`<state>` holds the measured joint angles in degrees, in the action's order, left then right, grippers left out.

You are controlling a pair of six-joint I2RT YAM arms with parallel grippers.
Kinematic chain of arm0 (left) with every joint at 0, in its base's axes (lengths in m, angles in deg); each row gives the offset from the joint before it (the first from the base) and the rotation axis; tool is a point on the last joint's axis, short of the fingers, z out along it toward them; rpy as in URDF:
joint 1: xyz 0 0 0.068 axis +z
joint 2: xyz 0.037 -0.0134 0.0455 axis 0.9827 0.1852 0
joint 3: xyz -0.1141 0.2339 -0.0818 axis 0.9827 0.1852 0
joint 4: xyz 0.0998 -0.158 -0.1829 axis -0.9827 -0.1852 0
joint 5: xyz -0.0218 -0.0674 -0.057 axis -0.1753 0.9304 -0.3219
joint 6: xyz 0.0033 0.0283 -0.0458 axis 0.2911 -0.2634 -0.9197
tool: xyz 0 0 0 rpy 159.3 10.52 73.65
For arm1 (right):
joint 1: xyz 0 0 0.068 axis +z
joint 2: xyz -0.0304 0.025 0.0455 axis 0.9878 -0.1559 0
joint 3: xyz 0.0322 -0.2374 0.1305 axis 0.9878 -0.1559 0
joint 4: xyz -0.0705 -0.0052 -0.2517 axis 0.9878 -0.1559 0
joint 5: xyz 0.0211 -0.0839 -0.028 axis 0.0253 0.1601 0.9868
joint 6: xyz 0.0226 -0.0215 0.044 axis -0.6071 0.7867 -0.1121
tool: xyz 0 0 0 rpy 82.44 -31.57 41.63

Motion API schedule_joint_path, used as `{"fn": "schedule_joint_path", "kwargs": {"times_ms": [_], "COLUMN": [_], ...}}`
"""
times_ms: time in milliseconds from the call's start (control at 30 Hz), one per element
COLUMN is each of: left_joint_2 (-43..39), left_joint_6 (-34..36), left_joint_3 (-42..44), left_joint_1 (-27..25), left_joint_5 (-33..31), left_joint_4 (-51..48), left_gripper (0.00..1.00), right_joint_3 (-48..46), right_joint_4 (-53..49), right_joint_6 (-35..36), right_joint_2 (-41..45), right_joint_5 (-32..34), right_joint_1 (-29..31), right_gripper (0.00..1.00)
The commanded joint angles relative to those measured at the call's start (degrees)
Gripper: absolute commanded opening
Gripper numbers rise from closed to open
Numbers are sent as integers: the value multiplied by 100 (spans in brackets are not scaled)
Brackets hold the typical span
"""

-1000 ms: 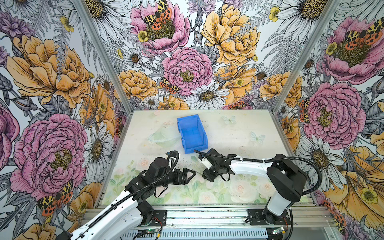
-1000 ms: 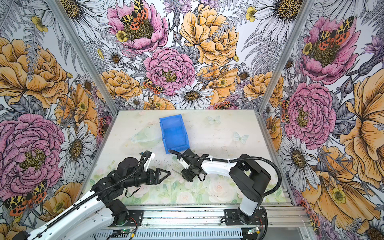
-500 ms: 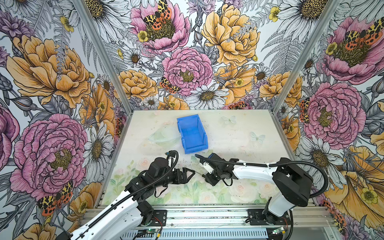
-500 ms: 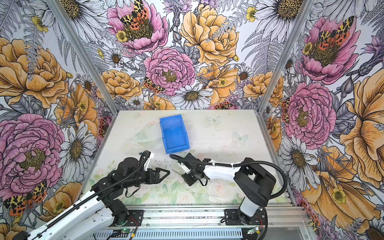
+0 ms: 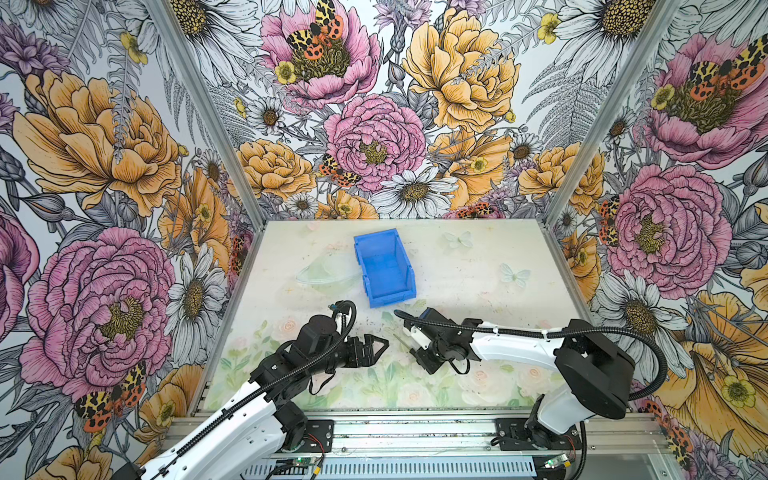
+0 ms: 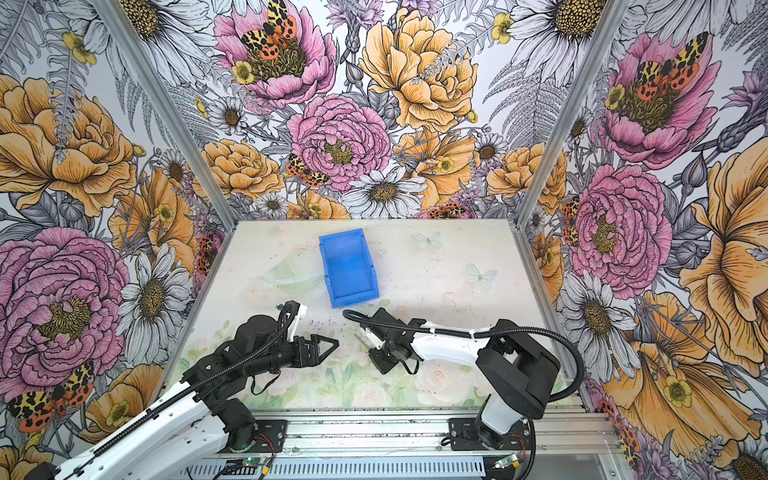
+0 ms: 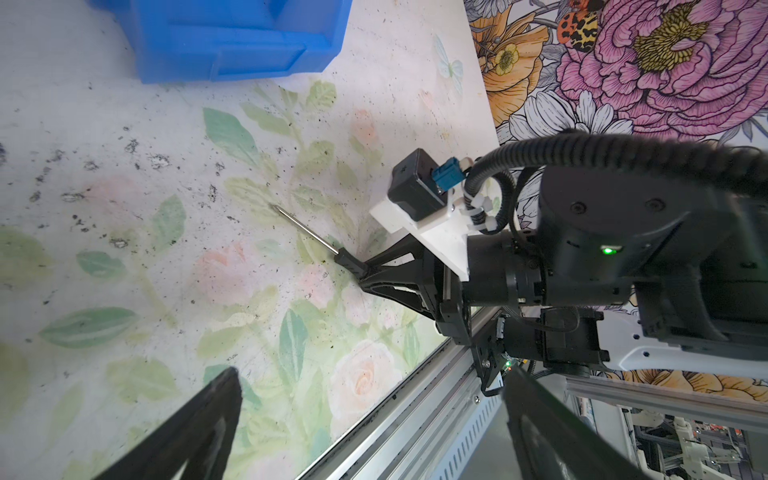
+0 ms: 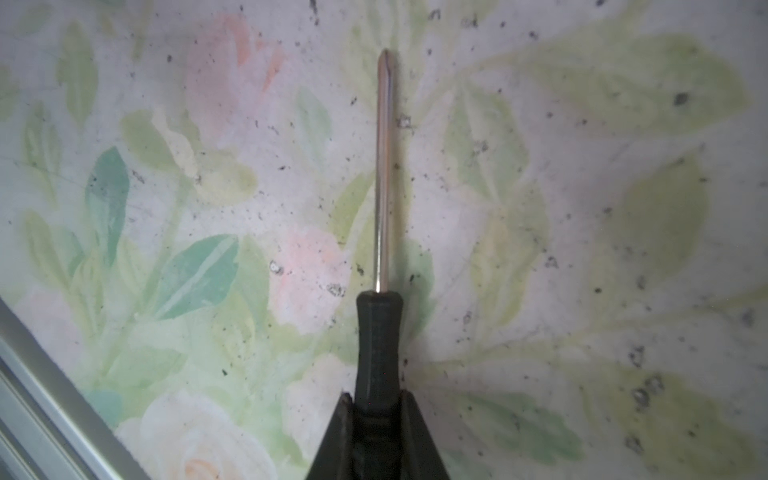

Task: Put the screwdriver in the bin
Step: 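Lift the screwdriver with the right gripper and carry it over the blue bin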

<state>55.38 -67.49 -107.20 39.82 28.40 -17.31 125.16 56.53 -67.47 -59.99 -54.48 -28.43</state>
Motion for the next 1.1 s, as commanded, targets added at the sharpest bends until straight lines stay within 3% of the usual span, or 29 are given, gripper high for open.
{"fn": "schedule_joint_path", "kwargs": {"times_ms": [0, 133, 300, 767, 1067], "left_joint_2": [-93, -102, -102, 10, 327], "left_joint_6": [138, 132, 208, 597, 951], "left_joint_3": [61, 34, -19, -384, -682], "left_joint_1": [50, 55, 64, 207, 720], "left_joint_5": [-217, -344, -387, -430, -300], "left_joint_4": [-5, 1, 13, 17, 143], "left_gripper": [99, 99, 99, 99, 99], "right_joint_3": [-17, -61, 543, 2589, 3650], "right_joint_4": [-83, -153, -466, -478, -505], "right_joint_6": [-241, -474, -583, -803, -937], "right_joint_2": [388, 868, 1039, 44, -846], "right_joint_5": [84, 186, 495, 730, 858], "right_joint_1": [46, 45, -126, -767, -1107], "right_gripper": [0, 0, 0, 0, 0]}}
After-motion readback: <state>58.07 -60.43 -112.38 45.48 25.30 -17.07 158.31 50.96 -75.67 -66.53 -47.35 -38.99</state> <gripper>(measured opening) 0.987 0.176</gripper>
